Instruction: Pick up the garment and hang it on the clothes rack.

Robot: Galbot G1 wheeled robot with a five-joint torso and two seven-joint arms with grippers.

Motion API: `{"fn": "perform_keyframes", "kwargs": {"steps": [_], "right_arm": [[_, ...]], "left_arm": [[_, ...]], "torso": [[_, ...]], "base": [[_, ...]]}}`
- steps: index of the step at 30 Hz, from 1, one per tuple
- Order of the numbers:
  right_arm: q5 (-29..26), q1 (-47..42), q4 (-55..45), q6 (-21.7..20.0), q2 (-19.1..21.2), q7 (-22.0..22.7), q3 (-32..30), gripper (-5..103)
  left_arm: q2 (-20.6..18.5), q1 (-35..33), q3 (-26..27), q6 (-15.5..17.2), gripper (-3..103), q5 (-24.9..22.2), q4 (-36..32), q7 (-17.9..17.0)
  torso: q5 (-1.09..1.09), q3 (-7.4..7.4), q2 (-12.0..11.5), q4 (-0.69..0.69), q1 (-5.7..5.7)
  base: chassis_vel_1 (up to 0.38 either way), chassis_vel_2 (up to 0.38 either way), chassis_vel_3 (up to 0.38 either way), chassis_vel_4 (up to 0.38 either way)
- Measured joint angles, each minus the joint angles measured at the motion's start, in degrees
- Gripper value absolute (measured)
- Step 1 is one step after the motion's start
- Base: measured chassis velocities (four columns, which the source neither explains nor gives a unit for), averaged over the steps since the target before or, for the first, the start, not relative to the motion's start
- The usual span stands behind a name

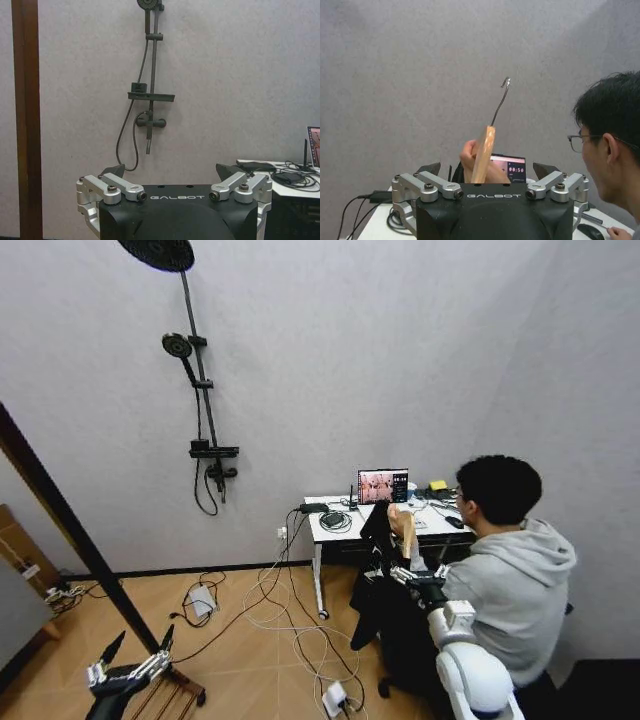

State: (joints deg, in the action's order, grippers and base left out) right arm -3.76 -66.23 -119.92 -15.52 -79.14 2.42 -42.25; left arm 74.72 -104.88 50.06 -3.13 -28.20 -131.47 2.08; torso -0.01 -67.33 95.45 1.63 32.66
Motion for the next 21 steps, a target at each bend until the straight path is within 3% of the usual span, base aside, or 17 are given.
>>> {"fn": "perform_keyframes", "kwargs": {"steps": [2, 8, 15, 17, 18, 19, 21], "right_arm": [[-1.07, 2.25, 1.7, -0.25, 0.85, 0.14, -0.24, 100], [-4.26, 8.94, 8.86, -0.38, 3.35, 0.14, 2.0, 100], [-4.4, 13.19, 12.83, -0.39, 4.18, 0.1, 4.6, 103], [-4.32, 15.15, 14.3, -0.4, 4.5, 0.09, 6.0, 92], [-4.05, 16.52, 15.35, -0.68, 4.61, 0.05, 6.9, 82], [-4.05, 16.52, 15.35, -0.68, 4.61, 0.05, 6.9, 82], [-4.02, 17.45, 15.73, -1.16, 4.67, 0.09, 7.33, 65]], "left_arm": [[0.0, -0.01, 0.0, 0.0, 100, 0.0, 0.0, 0.0], [0.01, -0.02, 0.0, 0.0, 100, 0.0, 0.0, 0.0], [0.01, -0.02, 0.0, 0.0, 100, 0.0, 0.0, 0.0], [0.0, -0.02, 0.0, 0.0, 100, 0.0, 0.0, 0.0], [0.01, -0.02, 0.0, 0.0, 100, 0.0, 0.0, 0.0], [0.01, -0.02, 0.0, 0.0, 100, 0.0, 0.0, 0.0], [0.01, -0.02, 0.0, 0.0, 100, 0.0, 0.0, 0.0]], "torso": [[0.02, 0.01, 0.01, -0.05, -0.04], [0.03, 0.03, 0.06, -0.02, -0.13], [0.02, 0.02, 0.04, -0.02, -0.1], [0.01, 0.01, 0.03, -0.02, -0.06], [0.01, 0.01, 0.03, -0.01, -0.06], [0.01, 0.01, 0.03, -0.01, -0.06], [0.01, 0.02, 0.03, -0.01, -0.07]], "base": [[-0.039, 0.068, -0.004, 0.006], [0.028, -0.057, -0.03, 0.026], [0.0, 0.0, 0.0, 0.0], [0.0, 0.0, 0.0, 0.0], [0.0, 0.0, 0.0, 0.0], [0.0, 0.0, 0.0, 0.0], [0.0, 0.0, 0.0, 0.0]]}}
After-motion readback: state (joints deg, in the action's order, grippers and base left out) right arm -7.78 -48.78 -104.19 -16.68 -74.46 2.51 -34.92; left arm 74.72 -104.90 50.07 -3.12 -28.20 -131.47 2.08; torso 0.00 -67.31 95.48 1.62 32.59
